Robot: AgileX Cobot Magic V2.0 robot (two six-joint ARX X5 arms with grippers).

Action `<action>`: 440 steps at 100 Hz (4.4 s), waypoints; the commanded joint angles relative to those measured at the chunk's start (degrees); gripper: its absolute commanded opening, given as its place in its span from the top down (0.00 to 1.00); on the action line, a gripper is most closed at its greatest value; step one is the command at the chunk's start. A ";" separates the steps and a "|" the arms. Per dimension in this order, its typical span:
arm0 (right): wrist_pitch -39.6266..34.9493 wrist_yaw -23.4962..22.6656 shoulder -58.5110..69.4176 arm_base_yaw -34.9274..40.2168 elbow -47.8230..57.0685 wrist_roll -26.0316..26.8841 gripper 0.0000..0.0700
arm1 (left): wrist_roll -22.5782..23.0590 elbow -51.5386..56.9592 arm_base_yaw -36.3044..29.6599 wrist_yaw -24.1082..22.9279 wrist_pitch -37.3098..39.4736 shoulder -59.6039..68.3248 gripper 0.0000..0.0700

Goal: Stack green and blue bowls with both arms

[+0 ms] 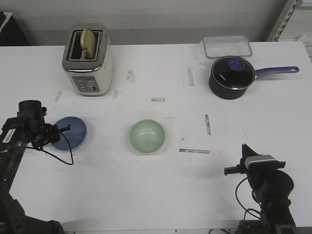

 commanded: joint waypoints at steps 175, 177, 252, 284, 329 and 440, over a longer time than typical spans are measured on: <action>0.63 -0.04 0.33 0.76 0.31 -0.39 1.00 | -4.72 26.75 -42.47 7.80 -6.10 10.82 0.16; 0.66 -0.04 0.33 0.81 0.31 -0.39 1.00 | -4.11 27.34 -42.47 7.80 -6.45 10.69 0.16; 1.70 0.00 0.28 0.83 0.31 -0.44 1.00 | 5.09 32.72 -34.12 -14.97 -8.57 -12.02 1.00; 1.81 0.00 0.28 0.83 0.31 -0.44 1.00 | 9.57 5.14 -21.53 -6.51 9.44 -35.69 1.00; 3.45 0.02 0.28 0.83 0.31 -0.44 1.00 | 10.38 -35.15 -4.09 8.20 25.29 -62.49 1.00; 3.63 0.00 0.28 0.79 0.31 -0.42 1.00 | 6.54 -43.10 -8.66 5.95 34.05 -78.20 1.00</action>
